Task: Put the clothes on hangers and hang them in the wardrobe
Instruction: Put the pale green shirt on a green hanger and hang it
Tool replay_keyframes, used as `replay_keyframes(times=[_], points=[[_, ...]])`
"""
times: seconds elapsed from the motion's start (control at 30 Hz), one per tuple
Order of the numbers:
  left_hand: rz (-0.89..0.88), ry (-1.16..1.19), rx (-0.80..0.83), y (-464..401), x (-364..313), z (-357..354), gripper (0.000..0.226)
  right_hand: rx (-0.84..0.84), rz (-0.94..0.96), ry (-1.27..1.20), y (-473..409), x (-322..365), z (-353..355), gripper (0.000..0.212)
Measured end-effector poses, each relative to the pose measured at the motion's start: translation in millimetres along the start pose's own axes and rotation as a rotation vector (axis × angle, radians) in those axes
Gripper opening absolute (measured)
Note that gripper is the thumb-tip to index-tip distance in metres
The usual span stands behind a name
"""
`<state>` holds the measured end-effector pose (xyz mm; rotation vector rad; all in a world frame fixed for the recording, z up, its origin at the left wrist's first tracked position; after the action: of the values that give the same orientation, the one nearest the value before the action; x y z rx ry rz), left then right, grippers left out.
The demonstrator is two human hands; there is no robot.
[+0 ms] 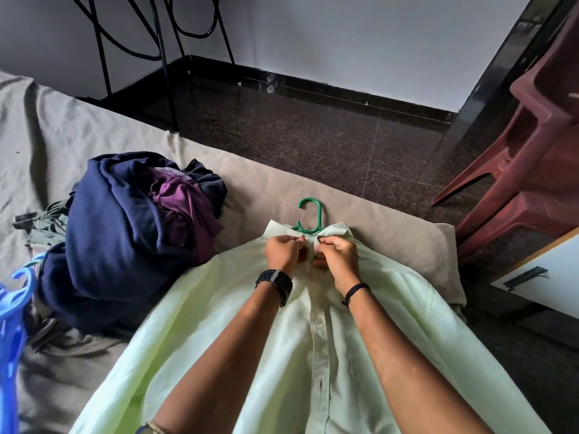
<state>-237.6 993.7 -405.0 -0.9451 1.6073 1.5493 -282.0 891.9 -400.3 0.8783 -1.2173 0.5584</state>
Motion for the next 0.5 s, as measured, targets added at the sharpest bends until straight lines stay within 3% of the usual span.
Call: replay_keyframes(times=[0.1, 0.5], points=[[0.048, 0.04, 0.021, -2, 11, 0, 0.022, 0.087, 0.026, -0.049, 6, -5, 1, 0.012], [0.091, 0.121, 0.151, 2, 16, 4, 0.027, 0.144, 0.13, 0.088, 1, -20, 2, 0.015]])
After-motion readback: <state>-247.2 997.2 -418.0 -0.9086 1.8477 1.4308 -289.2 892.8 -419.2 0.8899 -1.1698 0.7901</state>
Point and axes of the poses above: each hand's wrist, its own y-axis away from the middle knuckle, its own z-axis out of the back of the hand, x = y × z, the point moved 1 cm from there along -y, towards the middle knuckle, and after that the axes turned 3 degrees about z, right-handed, at the moved point
